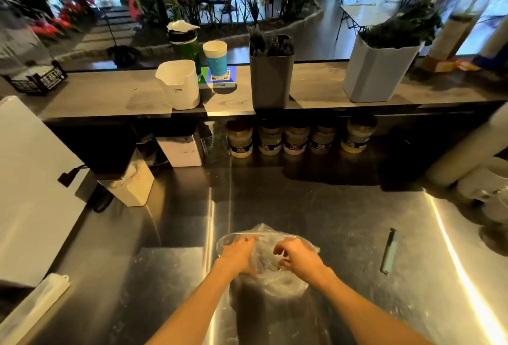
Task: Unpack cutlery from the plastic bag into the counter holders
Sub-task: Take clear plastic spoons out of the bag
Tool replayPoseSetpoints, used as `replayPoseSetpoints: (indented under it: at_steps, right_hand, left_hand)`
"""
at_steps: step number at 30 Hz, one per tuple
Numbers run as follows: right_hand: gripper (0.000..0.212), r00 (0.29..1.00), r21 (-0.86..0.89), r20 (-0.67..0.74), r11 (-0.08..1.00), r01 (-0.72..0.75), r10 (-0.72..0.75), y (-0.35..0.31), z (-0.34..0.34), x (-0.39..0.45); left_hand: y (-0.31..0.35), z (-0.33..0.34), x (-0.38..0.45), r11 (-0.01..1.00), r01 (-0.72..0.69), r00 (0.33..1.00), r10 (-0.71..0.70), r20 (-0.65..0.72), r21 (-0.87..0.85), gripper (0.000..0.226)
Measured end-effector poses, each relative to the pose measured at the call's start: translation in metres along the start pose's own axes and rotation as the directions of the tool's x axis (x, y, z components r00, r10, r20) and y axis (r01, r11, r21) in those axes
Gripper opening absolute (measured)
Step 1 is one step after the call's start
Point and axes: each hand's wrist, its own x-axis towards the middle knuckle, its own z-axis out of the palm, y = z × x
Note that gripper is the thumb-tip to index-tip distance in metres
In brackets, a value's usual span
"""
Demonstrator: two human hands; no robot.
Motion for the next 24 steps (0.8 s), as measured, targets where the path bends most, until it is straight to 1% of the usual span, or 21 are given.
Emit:
replayPoseSetpoints:
  at_steps: [2, 3, 4, 6, 7, 8, 9, 10, 11, 12, 13, 14, 16, 17, 19, 20, 22, 24]
  right_hand:
    - [0.035, 0.999, -0.021, 0.045, 0.999, 0.031, -0.03, -0.003, 0.007, 0.005]
    - [0.04, 0.996, -0.06, 0.055, 0.996, 0.066, -0.063, -0.006, 0.01, 0.007]
    - [0.043, 0.996, -0.1, 0.072, 0.993, 0.067, -0.06, -0.006, 0.012, 0.009]
    - [0.035, 0.996, -0.185, 0.006, 0.979, 0.085, -0.085, -0.004, 0.023, 0.008]
    - [0.035, 0.997, -0.185, 0.018, 0.98, 0.074, -0.072, -0.004, 0.029, 0.008]
    - [0.042, 0.995, -0.217, 0.052, 0.971, 0.098, -0.089, 0.0, 0.036, 0.01]
    - [0.051, 0.994, -0.236, 0.055, 0.966, 0.108, -0.098, -0.001, 0.039, 0.008]
    - [0.057, 0.996, -0.239, 0.056, 0.968, 0.079, -0.067, 0.001, 0.044, 0.011]
    - [0.054, 0.996, -0.24, 0.076, 0.968, 0.071, -0.054, 0.002, 0.043, 0.008]
    - [0.045, 0.992, -0.244, 0.124, 0.968, 0.055, -0.025, 0.001, 0.043, 0.006]
    - [0.036, 0.995, -0.22, 0.097, 0.975, 0.036, -0.015, 0.0, 0.044, 0.003]
    - [0.031, 0.999, -0.238, 0.045, 0.971, 0.028, -0.018, 0.001, 0.046, 0.002]
    - [0.031, 0.996, -0.258, 0.072, 0.963, 0.077, -0.06, -0.002, 0.038, -0.003]
    - [0.031, 0.993, -0.236, 0.082, 0.967, 0.1, -0.083, -0.003, 0.034, -0.004]
    - [0.032, 0.995, -0.144, 0.088, 0.988, 0.06, -0.048, -0.009, 0.023, -0.005]
    - [0.031, 0.994, -0.118, 0.112, 0.993, 0.024, -0.011, -0.013, 0.018, -0.007]
    - [0.025, 0.991, -0.057, 0.106, 0.996, -0.072, 0.078, -0.02, 0.005, -0.01]
    - [0.021, 0.989, -0.035, 0.09, 0.993, -0.114, 0.116, -0.024, -0.007, -0.01]
  left_hand:
    - [0.003, -0.009, 0.0, 1.0, -0.011, 1.0, 0.011, -0.009, -0.012, 0.093]
    - [0.004, -0.014, 0.001, 1.0, -0.015, 1.0, 0.015, -0.019, -0.01, 0.092]
    - [0.005, -0.019, 0.002, 1.0, -0.027, 0.999, 0.027, -0.029, -0.007, 0.088]
    - [0.006, -0.028, 0.001, 0.998, -0.052, 0.997, 0.05, -0.062, -0.028, 0.078]
    - [0.007, -0.032, -0.001, 0.997, -0.054, 0.997, 0.051, -0.064, -0.05, 0.074]
    - [0.009, -0.037, -0.002, 0.996, -0.061, 0.996, 0.057, -0.062, -0.068, 0.071]
    - [0.011, -0.041, -0.003, 0.995, -0.068, 0.996, 0.064, -0.059, -0.076, 0.068]
    - [0.013, -0.044, -0.004, 0.994, -0.082, 0.995, 0.077, -0.058, -0.074, 0.065]
    - [0.016, -0.047, -0.005, 0.993, -0.084, 0.995, 0.079, -0.057, -0.087, 0.063]
    - [0.017, -0.049, -0.006, 0.99, -0.085, 0.995, 0.079, -0.058, -0.109, 0.062]
    - [0.018, -0.051, -0.007, 0.988, -0.082, 0.995, 0.074, -0.059, -0.131, 0.062]
    - [0.018, -0.052, -0.007, 0.986, -0.092, 0.994, 0.083, -0.068, -0.138, 0.06]
    - [0.019, -0.055, -0.01, 0.986, -0.108, 0.992, 0.099, -0.081, -0.129, 0.057]
    - [0.02, -0.056, -0.011, 0.984, -0.108, 0.992, 0.097, -0.085, -0.139, 0.055]
    - [0.022, -0.06, -0.014, 0.983, -0.113, 0.991, 0.099, -0.095, -0.147, 0.053]
    - [0.023, -0.061, -0.015, 0.983, -0.117, 0.99, 0.104, -0.097, -0.145, 0.051]
    - [0.023, -0.063, -0.017, 0.98, -0.122, 0.988, 0.105, -0.109, -0.159, 0.048]
    - [0.022, -0.065, -0.019, 0.976, -0.13, 0.984, 0.106, -0.144, -0.173, 0.043]
